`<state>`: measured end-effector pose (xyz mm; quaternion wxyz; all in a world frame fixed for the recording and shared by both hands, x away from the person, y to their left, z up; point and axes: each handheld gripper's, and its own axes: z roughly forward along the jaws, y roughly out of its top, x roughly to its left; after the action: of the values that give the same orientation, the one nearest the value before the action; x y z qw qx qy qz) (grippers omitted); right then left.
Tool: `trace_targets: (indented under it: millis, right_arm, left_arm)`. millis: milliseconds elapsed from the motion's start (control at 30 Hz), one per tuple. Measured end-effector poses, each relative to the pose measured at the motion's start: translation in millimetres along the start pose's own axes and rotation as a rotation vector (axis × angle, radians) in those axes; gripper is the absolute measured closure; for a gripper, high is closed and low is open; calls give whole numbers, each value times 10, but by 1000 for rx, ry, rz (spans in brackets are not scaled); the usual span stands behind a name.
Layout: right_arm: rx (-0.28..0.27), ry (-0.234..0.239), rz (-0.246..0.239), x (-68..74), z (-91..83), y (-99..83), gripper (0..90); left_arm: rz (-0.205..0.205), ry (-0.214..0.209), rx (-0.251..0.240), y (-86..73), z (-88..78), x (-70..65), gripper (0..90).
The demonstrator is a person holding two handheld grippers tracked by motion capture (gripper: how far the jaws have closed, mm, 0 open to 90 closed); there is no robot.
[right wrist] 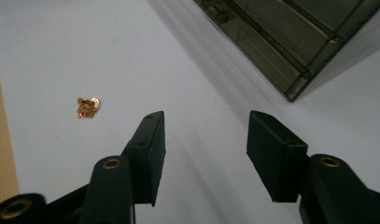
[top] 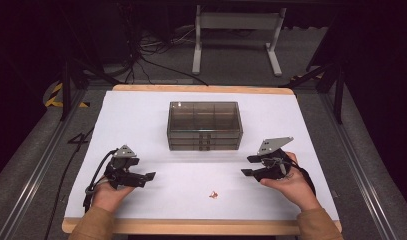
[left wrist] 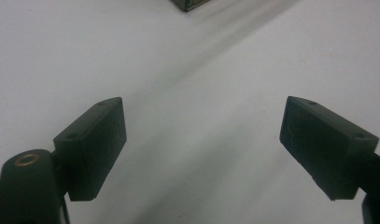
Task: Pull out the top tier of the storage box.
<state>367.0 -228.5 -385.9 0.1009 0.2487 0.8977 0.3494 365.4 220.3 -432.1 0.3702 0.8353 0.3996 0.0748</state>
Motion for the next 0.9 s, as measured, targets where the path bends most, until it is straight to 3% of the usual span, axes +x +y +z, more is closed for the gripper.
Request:
trace_targets:
  millis: [600,900]
  right_arm:
    - [-27,81,-69,167,277,213,477]
    - [-68,139,-81,136,369,257,530]
  left_arm:
    - [13,-21,-11,17,9,-3,143]
    - [14,-22,-13,12,0,-4,142]
